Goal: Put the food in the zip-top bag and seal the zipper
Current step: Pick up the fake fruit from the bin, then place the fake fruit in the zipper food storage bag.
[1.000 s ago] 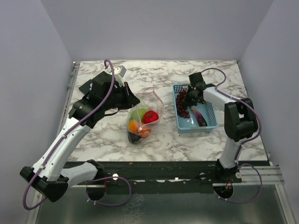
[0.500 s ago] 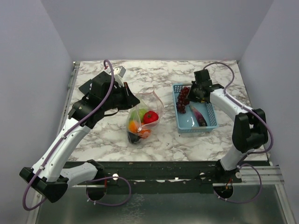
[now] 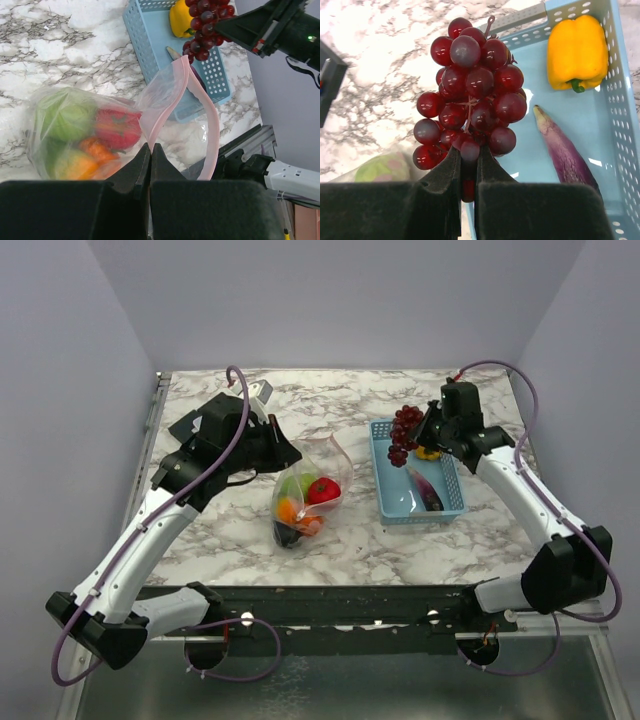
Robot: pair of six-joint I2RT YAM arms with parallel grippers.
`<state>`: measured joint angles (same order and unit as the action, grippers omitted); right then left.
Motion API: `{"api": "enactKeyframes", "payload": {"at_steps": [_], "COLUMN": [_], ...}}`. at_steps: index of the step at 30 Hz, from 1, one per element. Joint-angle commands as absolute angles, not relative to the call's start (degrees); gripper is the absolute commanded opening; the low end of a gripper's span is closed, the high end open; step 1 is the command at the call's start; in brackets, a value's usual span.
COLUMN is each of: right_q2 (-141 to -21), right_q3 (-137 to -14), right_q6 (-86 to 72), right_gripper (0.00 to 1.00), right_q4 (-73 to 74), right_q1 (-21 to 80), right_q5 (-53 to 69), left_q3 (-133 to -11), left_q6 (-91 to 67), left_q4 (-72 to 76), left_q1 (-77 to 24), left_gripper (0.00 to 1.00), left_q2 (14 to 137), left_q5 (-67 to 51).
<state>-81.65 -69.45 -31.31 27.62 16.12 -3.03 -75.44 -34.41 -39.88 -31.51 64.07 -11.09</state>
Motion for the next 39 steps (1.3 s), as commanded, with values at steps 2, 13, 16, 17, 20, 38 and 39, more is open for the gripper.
{"api": "enactKeyframes", "payload": {"at_steps": [2,13,16,17,20,38,39], "right_q2": [-75.05,-64.99,-63.52,-63.20,-62.47,-64.57,-64.94], "right_q3": [-70.94,-76.22,-78.51,-79.21,-80.72,-76.28,-75.76], "right_q6": [-28.67,-27.32,-27.57,-27.83,-28.92,-27.43,-26.97], "right_gripper": [0.01,0.01,0.01,0.01,0.01,0.01,0.01], "right_q4": [29.01,26.44,25.27,24.86,22.80,13.43,13.44], "right_q1": [15.94,17.26,18.48,19.15,20.81,38.56,39.46], "right_q5": [2.10,19.00,22.17,23.17,26.60,20.95,20.13], "left_q3": [-77.09,-76.56,-76.68,-76.72,-76.64,-76.05,-75.96], "left_q6": [-33.66,-33.75,-33.85,-33.85,-33.84,-34.27,-34.28], "left_q4": [-38.60,-38.25,-38.15,-38.14,-38.14,-38.06,-38.12], "left_q1": [-31.38,-31.42,-31.36,-31.37,-31.39,-31.39,-31.38], "left_gripper": [0.00,0.00,0.00,0.00,0.00,0.00,0.00], "left_q2": [64.63,64.85,64.94,64.95,64.90,64.07,64.03], "left_q5": [-11.70,-11.64,-11.68,-11.70,-11.69,-12.99,-13.01]}}
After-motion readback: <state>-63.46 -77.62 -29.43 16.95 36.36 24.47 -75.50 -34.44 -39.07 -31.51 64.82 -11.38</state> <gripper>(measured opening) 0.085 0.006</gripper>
